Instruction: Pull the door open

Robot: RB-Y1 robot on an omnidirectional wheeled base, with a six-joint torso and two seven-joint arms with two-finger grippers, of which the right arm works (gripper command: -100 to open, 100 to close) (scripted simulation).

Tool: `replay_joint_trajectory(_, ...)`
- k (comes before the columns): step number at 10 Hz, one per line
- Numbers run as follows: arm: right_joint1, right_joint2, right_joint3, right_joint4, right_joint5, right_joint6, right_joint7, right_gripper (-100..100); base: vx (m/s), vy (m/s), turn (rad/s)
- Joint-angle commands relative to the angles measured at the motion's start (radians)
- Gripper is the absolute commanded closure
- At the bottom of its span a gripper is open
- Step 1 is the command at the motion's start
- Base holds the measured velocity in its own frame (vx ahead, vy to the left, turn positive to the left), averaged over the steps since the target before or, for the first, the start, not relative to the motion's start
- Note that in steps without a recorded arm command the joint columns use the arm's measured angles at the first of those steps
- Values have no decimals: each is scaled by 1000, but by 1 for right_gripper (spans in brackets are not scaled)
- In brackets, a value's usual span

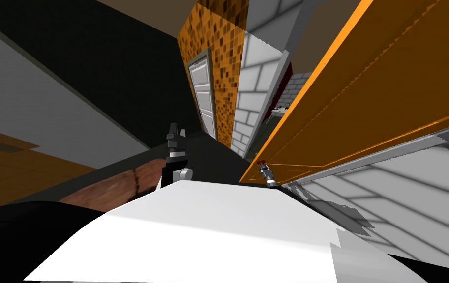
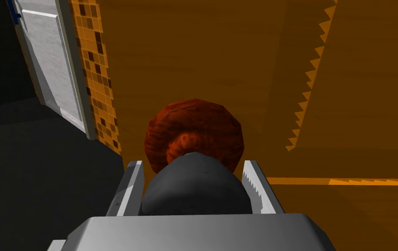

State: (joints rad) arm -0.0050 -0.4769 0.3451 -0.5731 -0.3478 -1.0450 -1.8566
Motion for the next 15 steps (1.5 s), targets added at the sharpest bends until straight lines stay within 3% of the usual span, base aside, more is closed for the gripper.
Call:
replay_joint_trajectory(1,22,-21,19,-10,9,-27,-22,100,-223,-86,125)
replay_joint_trajectory(3,32,-34,36,-8,16,-49,-41,100,-201,-54,74)
replay_joint_trajectory(4,34,-33,29,-25,13,-32,-30,100,-85,-20,8)
replay_joint_trajectory(10,74,-63,55,21,29,-135,-74,100,-190,-88,177)
replay_joint_trajectory(11,74,-63,55,21,29,-135,-74,100,-158,-75,73)
replay_joint_trajectory(12,83,-71,61,32,32,-160,-84,100,-145,-44,167)
replay_joint_trajectory(15,97,-81,69,46,37,-194,-99,100,-169,-57,128)
